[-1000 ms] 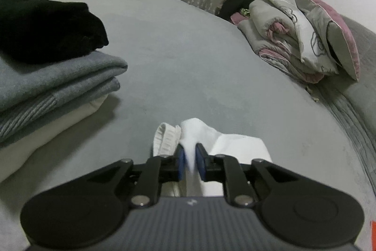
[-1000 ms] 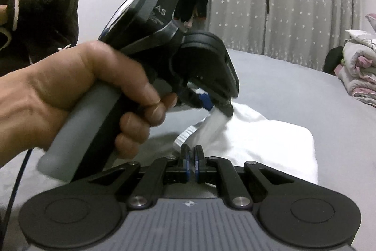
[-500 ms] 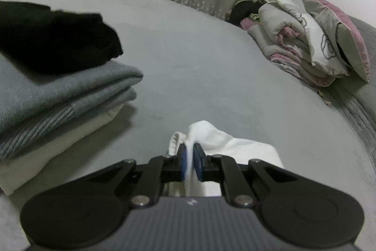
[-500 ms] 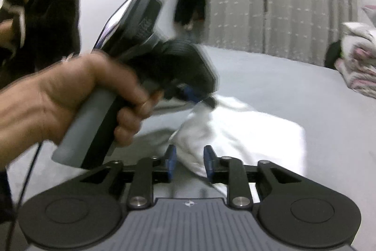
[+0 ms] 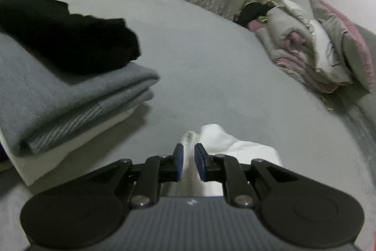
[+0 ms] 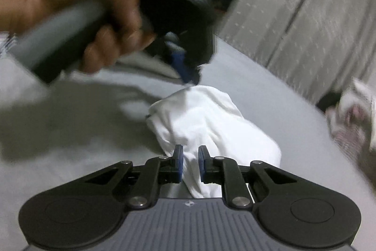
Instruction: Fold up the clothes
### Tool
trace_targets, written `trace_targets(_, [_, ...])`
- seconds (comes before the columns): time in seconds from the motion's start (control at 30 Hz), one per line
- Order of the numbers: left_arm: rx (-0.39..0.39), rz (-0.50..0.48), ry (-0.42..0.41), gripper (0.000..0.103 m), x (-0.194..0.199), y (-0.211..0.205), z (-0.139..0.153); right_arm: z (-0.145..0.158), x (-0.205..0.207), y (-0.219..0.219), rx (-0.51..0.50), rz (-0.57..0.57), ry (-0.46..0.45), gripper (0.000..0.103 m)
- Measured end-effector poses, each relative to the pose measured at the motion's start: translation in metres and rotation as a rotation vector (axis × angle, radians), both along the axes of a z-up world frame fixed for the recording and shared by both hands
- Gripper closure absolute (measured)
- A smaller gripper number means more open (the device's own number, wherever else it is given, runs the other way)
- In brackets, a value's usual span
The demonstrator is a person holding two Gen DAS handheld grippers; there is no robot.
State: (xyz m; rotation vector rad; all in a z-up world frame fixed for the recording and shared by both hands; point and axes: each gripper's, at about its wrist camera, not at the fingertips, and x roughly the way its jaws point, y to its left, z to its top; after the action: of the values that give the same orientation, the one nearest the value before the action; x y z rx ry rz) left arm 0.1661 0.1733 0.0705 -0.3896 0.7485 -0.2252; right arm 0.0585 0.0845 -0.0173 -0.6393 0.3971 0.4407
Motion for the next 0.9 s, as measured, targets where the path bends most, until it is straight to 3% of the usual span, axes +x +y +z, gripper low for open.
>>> trace_targets(0.13, [-0.106, -0.119, -0.032, 0.091, 0.006, -0.012, -0.001, -0.007, 0.003, 0.014, -0.094, 0.023, -0.052, 0.088])
trace_targets(0.3, [-0.031, -0.144, 0.081, 0.091, 0.023, -0.024, -0.032, -0.016, 0.006, 0.025, -0.197, 0.057, -0.088, 0.088])
trace_targets(0.7, [-0.100, -0.116, 0.120, 0.095, 0.028, -0.006, -0.041, -0.027, 0.014, 0.039, -0.333, 0.062, -0.190, 0.088])
trace_targets(0.9, [-0.097, -0.119, 0.127, 0.096, 0.031, -0.006, -0.044, -0.021, 0.026, 0.034, -0.309, -0.024, -0.313, 0.091])
